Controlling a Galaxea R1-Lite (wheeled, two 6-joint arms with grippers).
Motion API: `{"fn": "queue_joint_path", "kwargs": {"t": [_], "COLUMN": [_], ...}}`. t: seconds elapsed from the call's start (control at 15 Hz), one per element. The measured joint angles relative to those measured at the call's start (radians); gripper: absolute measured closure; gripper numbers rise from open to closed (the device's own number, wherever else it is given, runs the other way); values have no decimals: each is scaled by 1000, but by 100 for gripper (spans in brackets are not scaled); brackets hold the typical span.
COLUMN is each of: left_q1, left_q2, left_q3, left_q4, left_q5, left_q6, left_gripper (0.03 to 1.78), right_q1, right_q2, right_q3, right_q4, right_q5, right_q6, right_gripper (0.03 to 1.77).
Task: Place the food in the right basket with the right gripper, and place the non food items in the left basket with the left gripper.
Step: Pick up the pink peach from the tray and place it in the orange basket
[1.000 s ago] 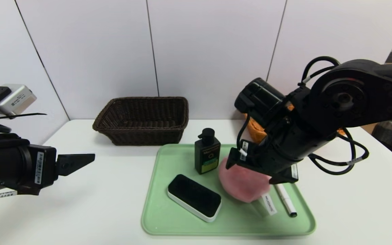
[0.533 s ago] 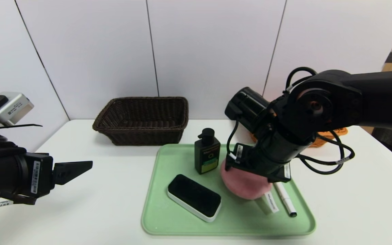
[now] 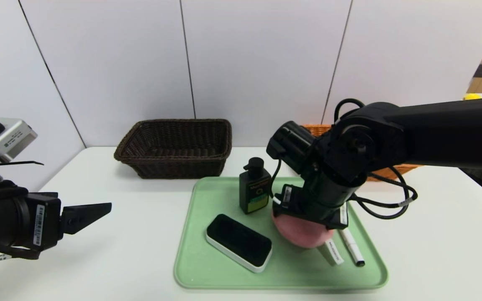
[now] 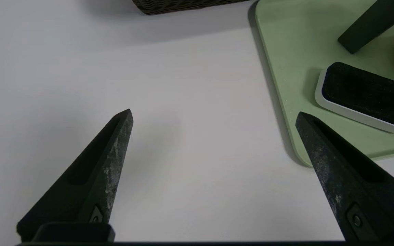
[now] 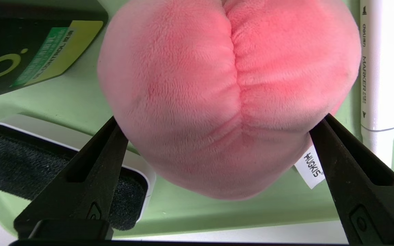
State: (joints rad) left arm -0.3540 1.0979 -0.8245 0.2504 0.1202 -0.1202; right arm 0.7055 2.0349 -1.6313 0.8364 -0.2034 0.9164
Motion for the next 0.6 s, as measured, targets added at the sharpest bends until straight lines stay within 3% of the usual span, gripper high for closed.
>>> {"fn": "queue_joint_path", "kwargs": {"t": [0.6], "left_q1": [-1], "left_q2": [-11], "left_q3": [21], "left_q4": [0], "left_q5": [0], "left_q6": [0], "left_gripper": [12], "right_q1": [-9], "right_q2": [36], "right_q3": [-1], "right_q4": [0], "right_q5": [-18], "right_q6": [-2], "right_gripper": [9]}}
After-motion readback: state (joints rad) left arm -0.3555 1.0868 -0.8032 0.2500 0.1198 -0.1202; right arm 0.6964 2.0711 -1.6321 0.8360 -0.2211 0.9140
